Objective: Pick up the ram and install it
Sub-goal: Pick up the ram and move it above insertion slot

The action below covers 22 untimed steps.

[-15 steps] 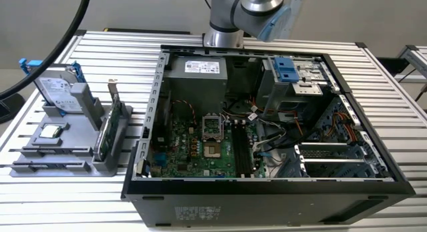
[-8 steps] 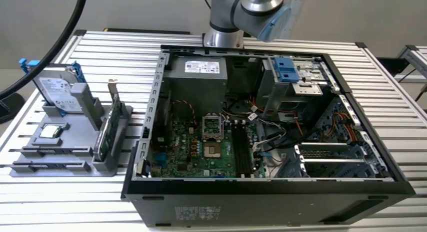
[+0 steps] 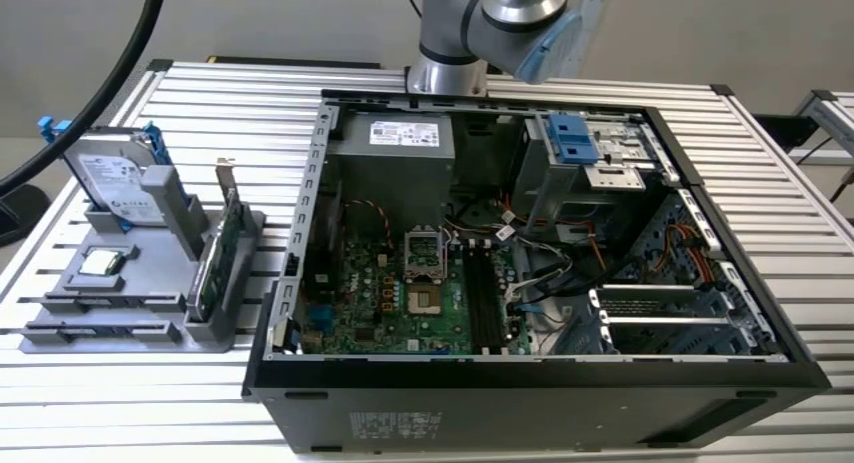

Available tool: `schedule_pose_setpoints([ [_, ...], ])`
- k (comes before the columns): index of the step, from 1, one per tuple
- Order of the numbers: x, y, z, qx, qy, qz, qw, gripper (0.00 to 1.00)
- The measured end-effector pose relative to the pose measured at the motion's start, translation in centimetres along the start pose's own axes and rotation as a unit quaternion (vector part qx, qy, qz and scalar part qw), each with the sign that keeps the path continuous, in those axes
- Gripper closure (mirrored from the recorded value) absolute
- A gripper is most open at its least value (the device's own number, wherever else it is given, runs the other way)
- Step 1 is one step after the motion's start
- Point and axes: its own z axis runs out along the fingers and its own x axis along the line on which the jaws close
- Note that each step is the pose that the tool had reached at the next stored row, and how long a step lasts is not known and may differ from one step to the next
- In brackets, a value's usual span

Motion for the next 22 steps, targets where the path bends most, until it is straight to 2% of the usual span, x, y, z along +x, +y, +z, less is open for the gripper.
schedule_pose_setpoints([
  [12,0.0,0.0,0.0,0.0006,-0.0015,0.032,0.9995,1.0],
  [22,0.0,0.0,0.0,0.0011,-0.0028,0.059,0.9983,1.0],
])
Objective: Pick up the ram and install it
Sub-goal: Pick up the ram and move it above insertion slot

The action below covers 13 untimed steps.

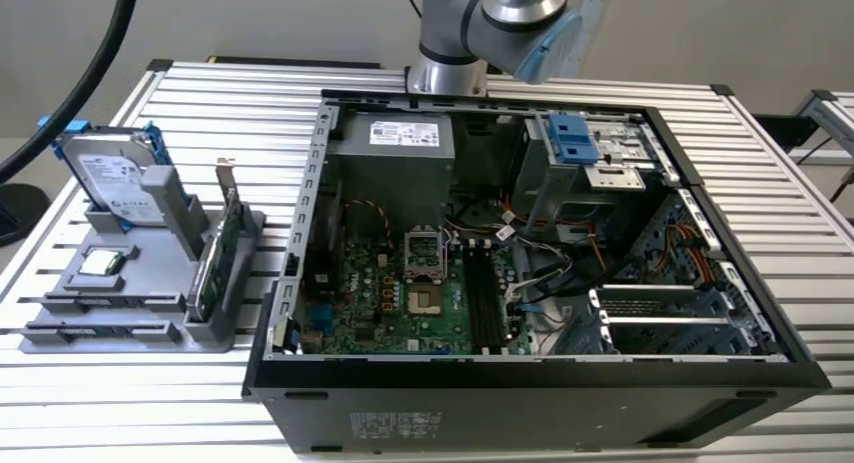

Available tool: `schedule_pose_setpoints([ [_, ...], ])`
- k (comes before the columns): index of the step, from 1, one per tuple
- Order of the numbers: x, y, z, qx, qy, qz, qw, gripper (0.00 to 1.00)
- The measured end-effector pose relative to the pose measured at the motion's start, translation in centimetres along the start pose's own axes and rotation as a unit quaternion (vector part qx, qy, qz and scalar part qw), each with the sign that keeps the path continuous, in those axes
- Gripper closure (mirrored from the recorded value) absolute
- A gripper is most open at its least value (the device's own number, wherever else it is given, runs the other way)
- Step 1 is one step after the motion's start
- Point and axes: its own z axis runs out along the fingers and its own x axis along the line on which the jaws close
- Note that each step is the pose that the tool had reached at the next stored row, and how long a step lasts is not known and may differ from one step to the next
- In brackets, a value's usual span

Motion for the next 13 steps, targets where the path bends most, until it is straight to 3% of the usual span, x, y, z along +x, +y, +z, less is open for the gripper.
schedule_pose_setpoints([
  [13,0.0,0.0,0.0,0.0007,-0.0016,0.034,0.9994,1.0],
])
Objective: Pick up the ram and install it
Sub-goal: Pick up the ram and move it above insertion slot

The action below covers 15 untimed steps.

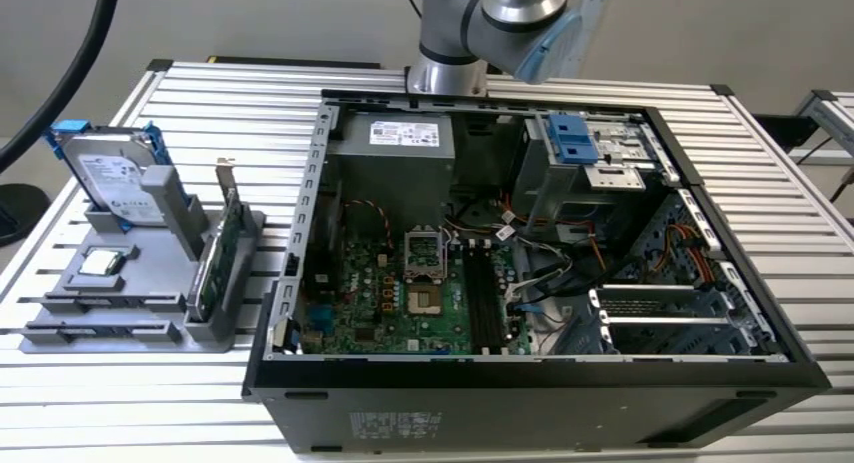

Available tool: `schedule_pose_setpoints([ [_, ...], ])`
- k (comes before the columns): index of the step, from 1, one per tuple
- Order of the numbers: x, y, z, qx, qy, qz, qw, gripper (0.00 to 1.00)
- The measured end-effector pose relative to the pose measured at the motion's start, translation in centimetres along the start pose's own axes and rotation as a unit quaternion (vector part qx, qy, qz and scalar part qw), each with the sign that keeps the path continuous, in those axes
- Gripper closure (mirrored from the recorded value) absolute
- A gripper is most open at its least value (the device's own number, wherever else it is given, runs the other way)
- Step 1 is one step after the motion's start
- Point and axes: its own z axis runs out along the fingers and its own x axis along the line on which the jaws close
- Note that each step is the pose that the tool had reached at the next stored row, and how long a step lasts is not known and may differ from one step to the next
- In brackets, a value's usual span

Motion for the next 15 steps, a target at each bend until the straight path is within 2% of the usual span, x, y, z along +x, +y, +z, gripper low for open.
schedule_pose_setpoints([
  [8,0.0,0.0,0.0,0.0006,-0.0015,0.03,0.9995,1.0],
  [12,0.0,-0.02,0.0,0.001,-0.0026,0.054,0.9986,1.0],
  [15,0.01,-0.03,0.01,0.0013,-0.0034,0.072,0.9974,1.0],
])
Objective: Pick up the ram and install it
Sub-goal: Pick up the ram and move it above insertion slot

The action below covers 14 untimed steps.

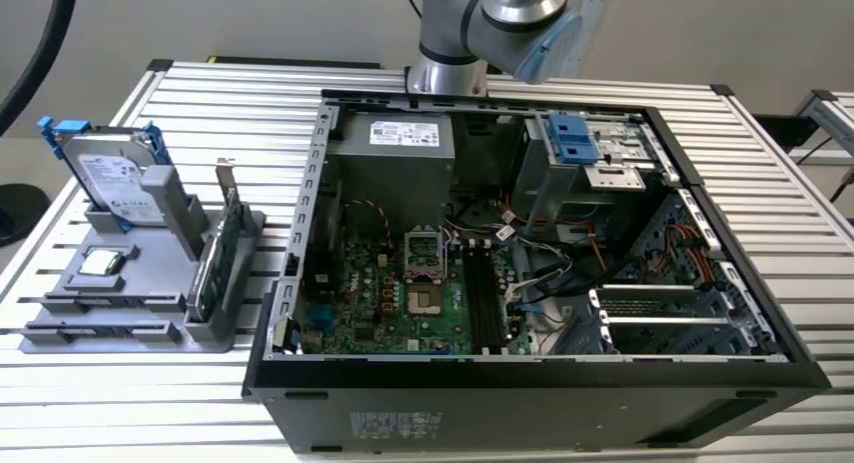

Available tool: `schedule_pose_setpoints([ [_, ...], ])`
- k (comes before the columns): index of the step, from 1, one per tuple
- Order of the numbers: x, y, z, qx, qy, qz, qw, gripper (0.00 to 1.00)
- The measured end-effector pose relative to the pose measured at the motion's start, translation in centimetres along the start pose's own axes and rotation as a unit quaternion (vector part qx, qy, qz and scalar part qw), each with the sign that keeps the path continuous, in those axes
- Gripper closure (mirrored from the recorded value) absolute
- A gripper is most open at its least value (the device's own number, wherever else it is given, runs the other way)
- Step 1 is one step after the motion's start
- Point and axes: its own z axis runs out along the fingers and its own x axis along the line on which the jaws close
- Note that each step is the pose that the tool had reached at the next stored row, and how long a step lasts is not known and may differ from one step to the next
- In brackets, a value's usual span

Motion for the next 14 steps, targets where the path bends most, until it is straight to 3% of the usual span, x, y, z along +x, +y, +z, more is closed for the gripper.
schedule_pose_setpoints([
  [3,0.0,-0.01,0.01,0.0005,-0.001,0.021,0.9998,1.0],
  [6,0.01,-0.04,0.01,0.0012,-0.0023,0.048,0.9988,1.0],
  [9,0.02,-0.08,0.0,0.0016,-0.0035,0.074,0.9973,1.0],
  [10,0.03,-0.12,0.02,0.0018,-0.004,0.086,0.9963,1.0],
  [14,0.05,-0.21,0.01,0.0022,-0.0051,0.109,0.9941,1.0],
])
